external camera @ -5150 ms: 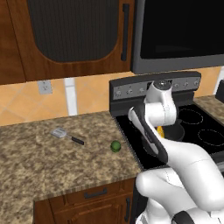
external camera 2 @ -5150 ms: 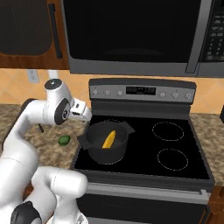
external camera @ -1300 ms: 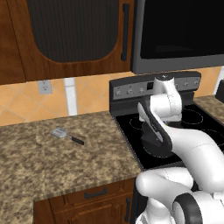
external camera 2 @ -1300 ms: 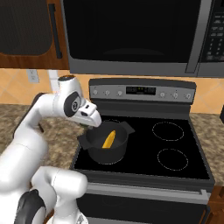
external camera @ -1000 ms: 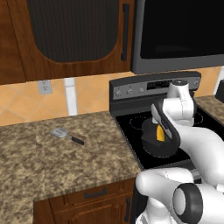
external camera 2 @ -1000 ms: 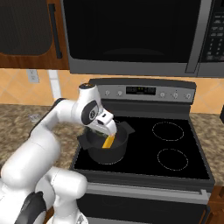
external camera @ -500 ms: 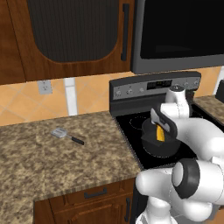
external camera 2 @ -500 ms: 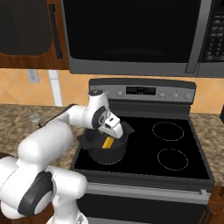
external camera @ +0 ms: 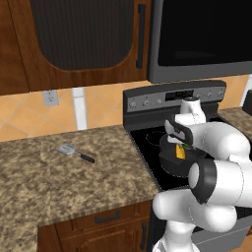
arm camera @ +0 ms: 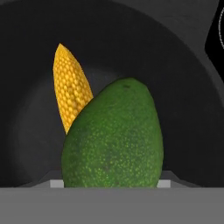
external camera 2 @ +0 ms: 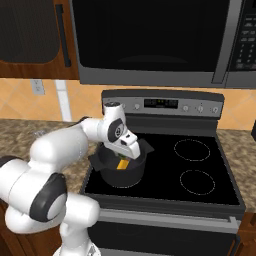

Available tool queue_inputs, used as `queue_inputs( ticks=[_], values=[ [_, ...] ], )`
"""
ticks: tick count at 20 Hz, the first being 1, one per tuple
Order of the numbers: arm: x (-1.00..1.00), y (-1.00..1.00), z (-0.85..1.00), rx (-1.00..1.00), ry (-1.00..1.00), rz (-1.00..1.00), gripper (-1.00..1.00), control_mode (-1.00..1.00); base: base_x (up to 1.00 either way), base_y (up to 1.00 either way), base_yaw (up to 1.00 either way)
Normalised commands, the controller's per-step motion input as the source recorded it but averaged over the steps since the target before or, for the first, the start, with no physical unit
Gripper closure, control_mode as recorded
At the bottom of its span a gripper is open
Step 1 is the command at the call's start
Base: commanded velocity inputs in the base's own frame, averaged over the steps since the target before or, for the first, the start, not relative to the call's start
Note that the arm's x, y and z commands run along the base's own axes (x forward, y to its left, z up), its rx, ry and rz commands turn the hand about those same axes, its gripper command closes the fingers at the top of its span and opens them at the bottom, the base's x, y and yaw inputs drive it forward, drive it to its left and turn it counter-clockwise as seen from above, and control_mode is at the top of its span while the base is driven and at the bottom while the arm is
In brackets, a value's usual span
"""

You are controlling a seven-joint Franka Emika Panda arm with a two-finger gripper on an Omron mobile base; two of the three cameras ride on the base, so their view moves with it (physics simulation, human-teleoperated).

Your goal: Put the avocado and corn in the pot. Retrieve the spatula and lightly stir the vegetables in the pot.

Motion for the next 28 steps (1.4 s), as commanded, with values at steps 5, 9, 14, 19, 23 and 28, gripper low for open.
queue_inputs(
  ticks=[5, 9, 14, 19, 23, 28],
  values=[
    [0.0, 0.09, -0.21, 0.0, 0.01, 0.0, 1.0, -1.0, 0.0, 0.0, 0.0],
    [0.0, 0.15, -0.28, 0.0, 0.0, 0.0, 1.0, -1.0, 0.0, 0.0, 0.0],
    [0.0, 0.1, -0.27, 0.0, 0.0, 0.0, 1.0, -1.0, 0.0, 0.0, 0.0],
    [0.0, 0.03, -0.01, 0.0, 0.0, 0.0, -1.0, -1.0, 0.0, 0.0, 0.0],
    [-0.03, 0.04, 0.21, 0.0, -0.14, 0.0, -1.0, -1.0, 0.0, 0.0, 0.0],
    [-0.32, 0.01, 0.83, 0.0, -0.2, 0.01, -1.0, -1.0, 0.0, 0.0, 0.0]
  ],
)
